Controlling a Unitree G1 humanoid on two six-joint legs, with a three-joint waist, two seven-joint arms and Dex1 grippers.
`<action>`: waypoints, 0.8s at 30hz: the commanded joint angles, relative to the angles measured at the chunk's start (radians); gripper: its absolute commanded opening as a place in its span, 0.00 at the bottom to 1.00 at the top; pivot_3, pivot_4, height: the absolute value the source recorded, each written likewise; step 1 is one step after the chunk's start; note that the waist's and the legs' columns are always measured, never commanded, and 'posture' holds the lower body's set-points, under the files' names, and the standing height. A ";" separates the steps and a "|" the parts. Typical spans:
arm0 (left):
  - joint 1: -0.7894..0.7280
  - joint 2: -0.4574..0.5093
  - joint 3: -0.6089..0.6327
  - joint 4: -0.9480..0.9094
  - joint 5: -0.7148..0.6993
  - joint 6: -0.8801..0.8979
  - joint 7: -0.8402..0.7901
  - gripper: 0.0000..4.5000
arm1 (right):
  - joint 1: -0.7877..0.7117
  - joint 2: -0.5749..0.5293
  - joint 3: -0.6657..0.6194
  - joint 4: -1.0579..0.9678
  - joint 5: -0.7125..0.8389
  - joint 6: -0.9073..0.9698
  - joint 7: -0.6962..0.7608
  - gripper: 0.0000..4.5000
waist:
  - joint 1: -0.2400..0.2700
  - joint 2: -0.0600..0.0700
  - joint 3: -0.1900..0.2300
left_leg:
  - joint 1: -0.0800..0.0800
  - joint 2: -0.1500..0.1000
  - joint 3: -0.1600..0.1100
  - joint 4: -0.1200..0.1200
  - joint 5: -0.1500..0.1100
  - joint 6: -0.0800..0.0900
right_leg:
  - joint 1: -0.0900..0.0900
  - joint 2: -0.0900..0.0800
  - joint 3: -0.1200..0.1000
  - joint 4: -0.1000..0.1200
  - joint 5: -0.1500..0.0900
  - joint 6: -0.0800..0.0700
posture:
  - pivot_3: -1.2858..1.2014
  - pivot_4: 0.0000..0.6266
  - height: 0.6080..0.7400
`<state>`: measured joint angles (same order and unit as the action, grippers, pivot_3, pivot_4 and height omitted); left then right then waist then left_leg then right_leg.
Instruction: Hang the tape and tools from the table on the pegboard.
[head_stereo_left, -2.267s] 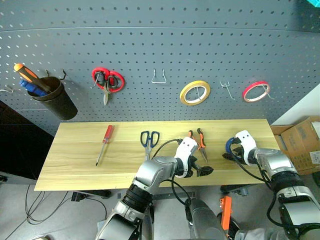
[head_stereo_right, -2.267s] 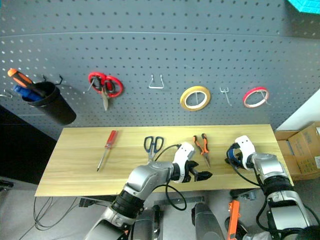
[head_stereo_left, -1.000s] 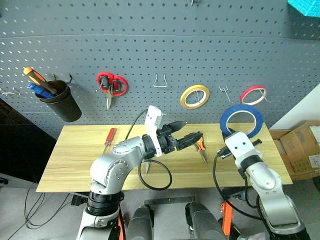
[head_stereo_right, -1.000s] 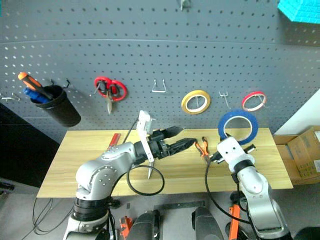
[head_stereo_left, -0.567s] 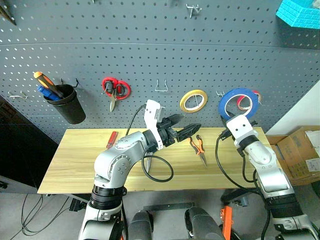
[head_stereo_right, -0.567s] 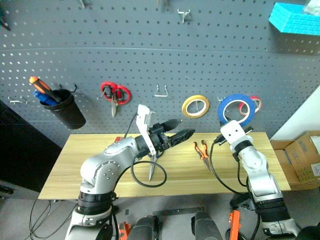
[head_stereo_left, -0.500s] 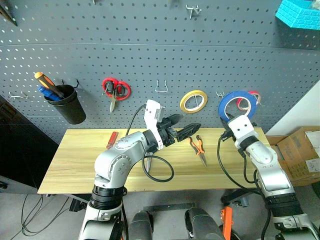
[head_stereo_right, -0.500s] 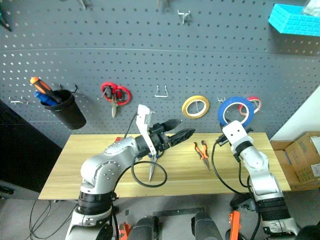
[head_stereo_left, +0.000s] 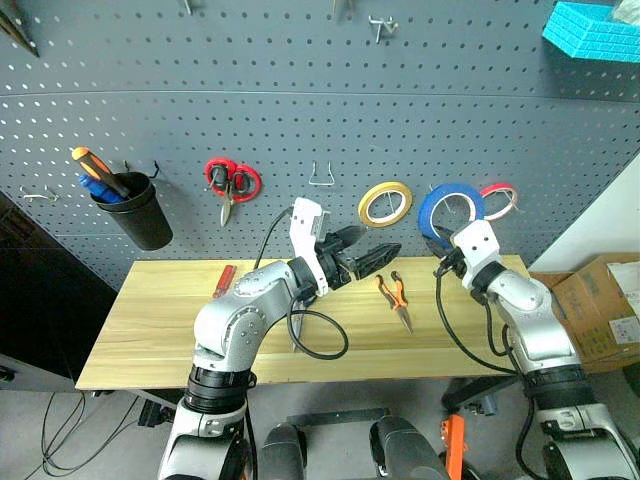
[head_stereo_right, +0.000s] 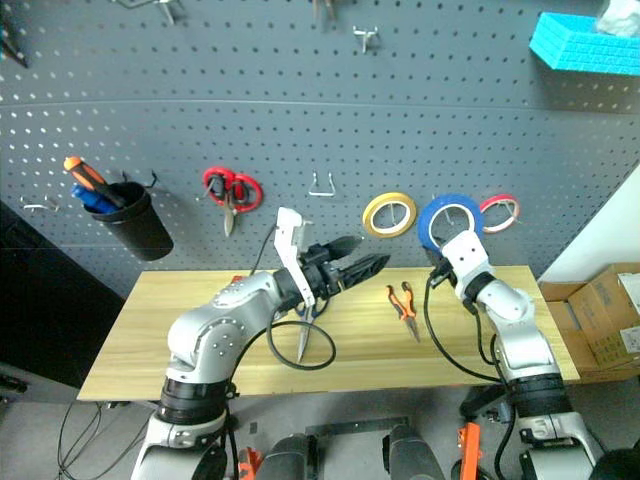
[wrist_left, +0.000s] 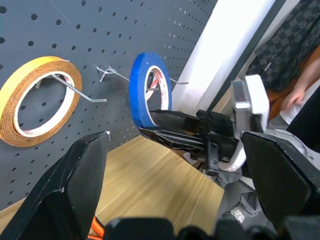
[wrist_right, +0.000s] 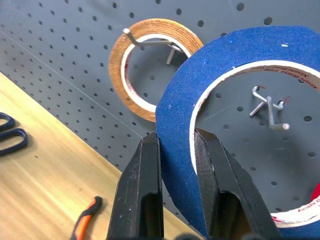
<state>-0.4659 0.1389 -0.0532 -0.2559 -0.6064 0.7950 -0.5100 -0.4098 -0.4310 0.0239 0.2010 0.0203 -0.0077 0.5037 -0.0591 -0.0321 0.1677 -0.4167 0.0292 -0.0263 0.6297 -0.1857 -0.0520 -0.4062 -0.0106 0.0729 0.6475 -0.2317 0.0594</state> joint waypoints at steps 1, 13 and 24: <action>-0.036 -0.011 -0.004 0.002 0.003 -0.033 0.000 1.00 | -0.075 -0.014 -0.008 0.065 -0.012 -0.061 0.007 0.12 | 0.000 0.000 0.000 | 0.000 0.000 0.000 0.000 0.000 0.000 | 0.000 0.000 0.000 0.000 0.000 0.000 | 0.50 0.13 1.00; -0.043 -0.008 -0.015 0.009 0.006 -0.045 -0.004 1.00 | -0.113 0.006 -0.016 0.223 -0.028 -0.089 -0.014 0.68 | -0.001 0.001 -0.001 | 0.000 0.000 0.000 0.000 0.000 0.000 | 0.000 0.000 0.000 0.001 0.000 0.000 | 0.51 0.12 1.00; 0.061 0.006 -0.031 -0.018 0.039 -0.031 0.059 1.00 | 0.248 0.038 -0.016 -0.292 0.021 0.309 -0.065 0.99 | 0.002 0.008 -0.009 | 0.000 0.000 0.000 0.000 0.000 0.000 | 0.000 0.000 0.001 0.001 0.000 0.000 | 0.51 0.16 1.00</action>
<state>-0.4181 0.1426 -0.0771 -0.2421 -0.5836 0.7736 -0.4679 -0.1765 -0.3922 0.0198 0.0184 0.0269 0.2194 0.4525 -0.0569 -0.0244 0.1582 -0.4157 0.0294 -0.0263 0.6293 -0.1858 -0.0520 -0.4061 -0.0105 0.0738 0.6488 -0.2320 0.0594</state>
